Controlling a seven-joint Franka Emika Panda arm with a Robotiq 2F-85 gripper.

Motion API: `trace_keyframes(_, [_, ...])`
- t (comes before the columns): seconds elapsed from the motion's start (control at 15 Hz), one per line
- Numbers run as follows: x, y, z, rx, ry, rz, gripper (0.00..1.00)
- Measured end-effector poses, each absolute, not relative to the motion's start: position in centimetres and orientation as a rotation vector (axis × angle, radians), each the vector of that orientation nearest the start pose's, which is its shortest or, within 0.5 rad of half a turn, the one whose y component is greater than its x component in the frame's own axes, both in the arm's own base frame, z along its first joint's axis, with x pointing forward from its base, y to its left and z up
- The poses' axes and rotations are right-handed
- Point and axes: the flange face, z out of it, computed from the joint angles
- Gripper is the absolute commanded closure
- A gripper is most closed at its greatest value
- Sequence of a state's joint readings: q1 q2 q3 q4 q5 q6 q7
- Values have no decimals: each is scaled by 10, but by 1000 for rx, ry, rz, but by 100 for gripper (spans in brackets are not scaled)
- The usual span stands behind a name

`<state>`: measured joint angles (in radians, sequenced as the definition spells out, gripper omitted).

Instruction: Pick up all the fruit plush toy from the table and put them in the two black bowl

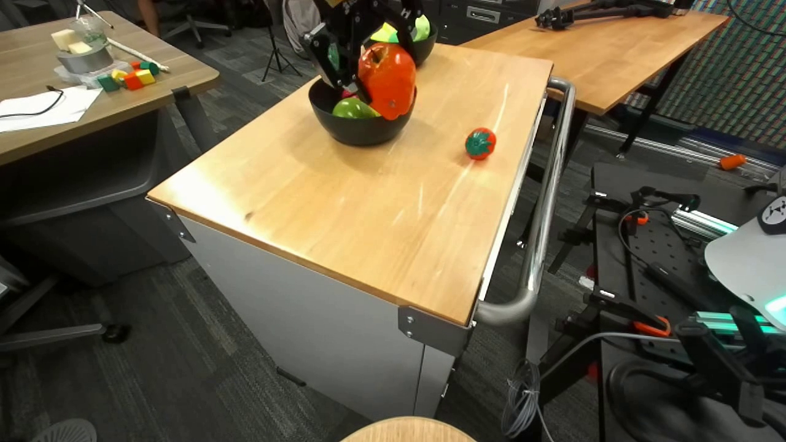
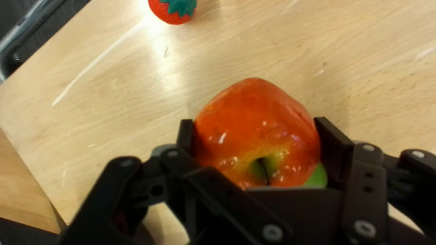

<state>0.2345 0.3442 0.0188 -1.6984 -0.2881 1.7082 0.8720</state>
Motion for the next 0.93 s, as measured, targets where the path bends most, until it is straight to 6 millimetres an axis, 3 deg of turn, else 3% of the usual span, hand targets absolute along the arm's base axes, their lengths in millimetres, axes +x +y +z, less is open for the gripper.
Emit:
trace_keyframes(0.2, [621, 99, 368, -3371, 1198, 297, 41])
trace_keyframes(0.47, [642, 72, 380, -3263, 1520, 339, 41])
trace_keyframes(0.93, [675, 65, 393, -3127, 1747, 370, 41])
